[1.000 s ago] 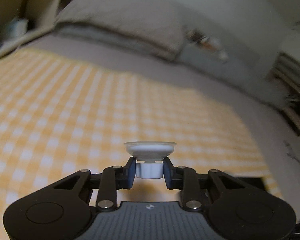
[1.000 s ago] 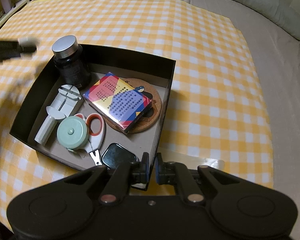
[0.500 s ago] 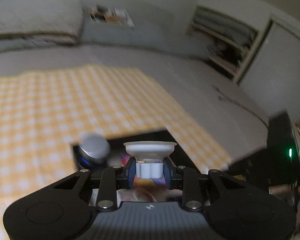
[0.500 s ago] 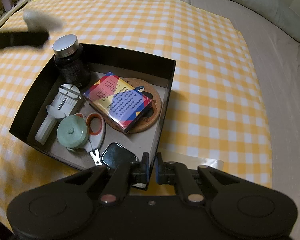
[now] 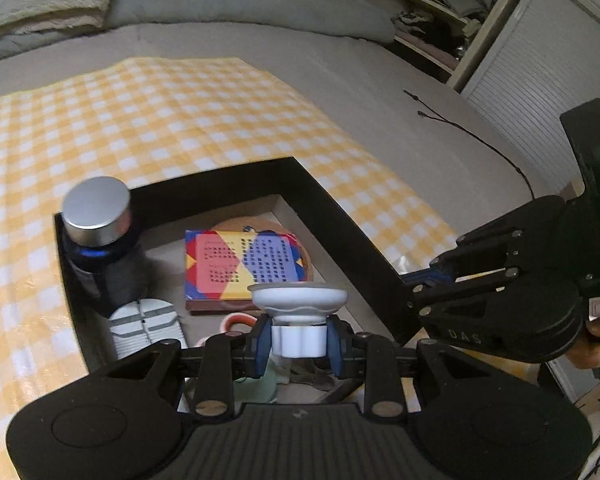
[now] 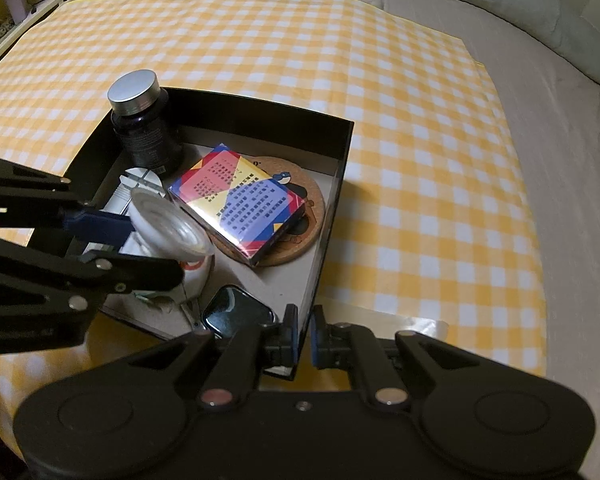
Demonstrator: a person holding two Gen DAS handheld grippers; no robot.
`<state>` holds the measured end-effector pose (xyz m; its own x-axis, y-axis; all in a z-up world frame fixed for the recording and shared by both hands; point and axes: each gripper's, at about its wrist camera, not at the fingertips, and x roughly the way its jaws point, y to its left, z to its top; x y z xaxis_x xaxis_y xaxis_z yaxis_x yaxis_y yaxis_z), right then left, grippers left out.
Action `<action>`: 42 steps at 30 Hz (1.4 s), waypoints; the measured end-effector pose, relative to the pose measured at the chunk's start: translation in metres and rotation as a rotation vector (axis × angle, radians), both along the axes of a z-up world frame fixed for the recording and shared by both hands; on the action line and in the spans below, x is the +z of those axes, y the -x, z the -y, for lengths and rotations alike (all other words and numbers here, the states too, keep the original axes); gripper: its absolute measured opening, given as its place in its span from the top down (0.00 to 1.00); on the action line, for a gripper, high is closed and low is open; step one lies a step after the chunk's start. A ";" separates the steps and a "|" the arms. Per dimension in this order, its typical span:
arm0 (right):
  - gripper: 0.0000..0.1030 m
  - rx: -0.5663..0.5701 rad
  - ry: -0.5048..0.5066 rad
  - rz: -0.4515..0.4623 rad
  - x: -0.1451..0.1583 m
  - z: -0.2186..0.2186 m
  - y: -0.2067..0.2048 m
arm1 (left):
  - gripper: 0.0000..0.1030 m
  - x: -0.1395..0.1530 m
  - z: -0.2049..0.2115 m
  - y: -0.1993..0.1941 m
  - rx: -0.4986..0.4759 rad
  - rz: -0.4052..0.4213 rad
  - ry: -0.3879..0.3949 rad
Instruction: Organize rigid objects
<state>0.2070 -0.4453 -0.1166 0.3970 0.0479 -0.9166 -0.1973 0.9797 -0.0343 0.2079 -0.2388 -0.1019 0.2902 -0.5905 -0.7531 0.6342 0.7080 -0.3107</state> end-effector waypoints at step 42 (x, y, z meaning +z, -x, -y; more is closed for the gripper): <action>0.94 -0.004 0.001 0.012 0.005 0.000 0.003 | 0.00 0.029 -0.024 0.015 0.035 -0.002 0.002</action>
